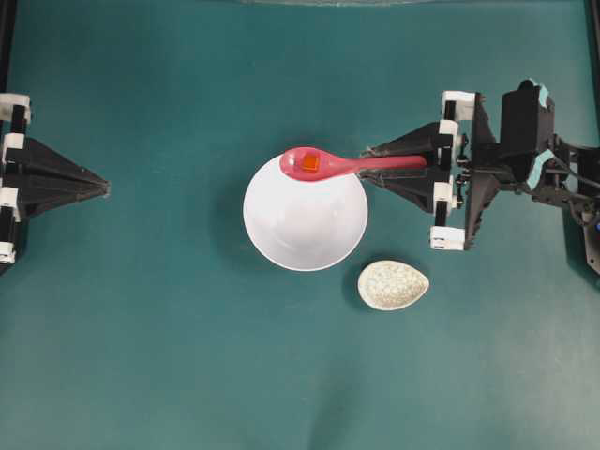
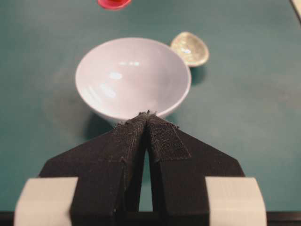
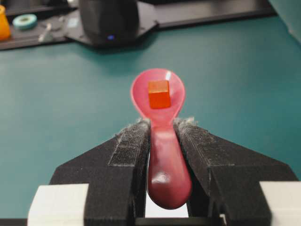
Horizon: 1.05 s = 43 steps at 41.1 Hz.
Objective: Grip the spoon and scoop the red block from the bowl with right arm.
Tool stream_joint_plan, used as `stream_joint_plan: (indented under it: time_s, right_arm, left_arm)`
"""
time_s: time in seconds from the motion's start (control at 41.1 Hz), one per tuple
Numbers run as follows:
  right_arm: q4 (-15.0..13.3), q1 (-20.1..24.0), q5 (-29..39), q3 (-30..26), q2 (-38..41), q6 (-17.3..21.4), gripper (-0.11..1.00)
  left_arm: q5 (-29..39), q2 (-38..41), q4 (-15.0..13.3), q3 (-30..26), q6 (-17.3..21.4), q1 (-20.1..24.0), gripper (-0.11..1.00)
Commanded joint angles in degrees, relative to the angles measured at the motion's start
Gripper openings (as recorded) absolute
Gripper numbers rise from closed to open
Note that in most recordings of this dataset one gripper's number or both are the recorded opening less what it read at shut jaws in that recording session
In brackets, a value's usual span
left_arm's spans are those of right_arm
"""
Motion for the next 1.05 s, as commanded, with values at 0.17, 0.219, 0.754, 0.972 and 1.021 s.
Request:
stream_joint_plan:
  time_s: [0.17, 0.219, 0.754, 0.972, 1.021]
  right_arm:
    - [0.0, 0.0, -0.4, -1.5, -0.9, 0.0, 0.25]
    - [0.0, 0.0, -0.4, -1.5, -0.9, 0.0, 0.25]
    - [0.0, -0.1, -0.3, -1.3, -0.9, 0.2, 0.25]
    - [0.1, 0.0, -0.3, -1.3, -0.9, 0.4, 0.25]
    - [0.1, 0.0, -0.3, -1.3, -0.9, 0.8, 0.25]
  left_arm:
    - [-0.6, 0.5, 0.1, -1.6, 0.0, -0.1, -0.01]
    - [-0.6, 0.5, 0.0, -1.6, 0.0, 0.0, -0.01]
    - [-0.4, 0.3, 0.1, -1.6, 0.5, 0.0, -0.01]
    - [-0.7, 0.5, 0.1, -1.3, 0.7, 0.0, -0.01]
    - [-0.7, 0.6, 0.1, -1.3, 0.8, -0.1, -0.01]
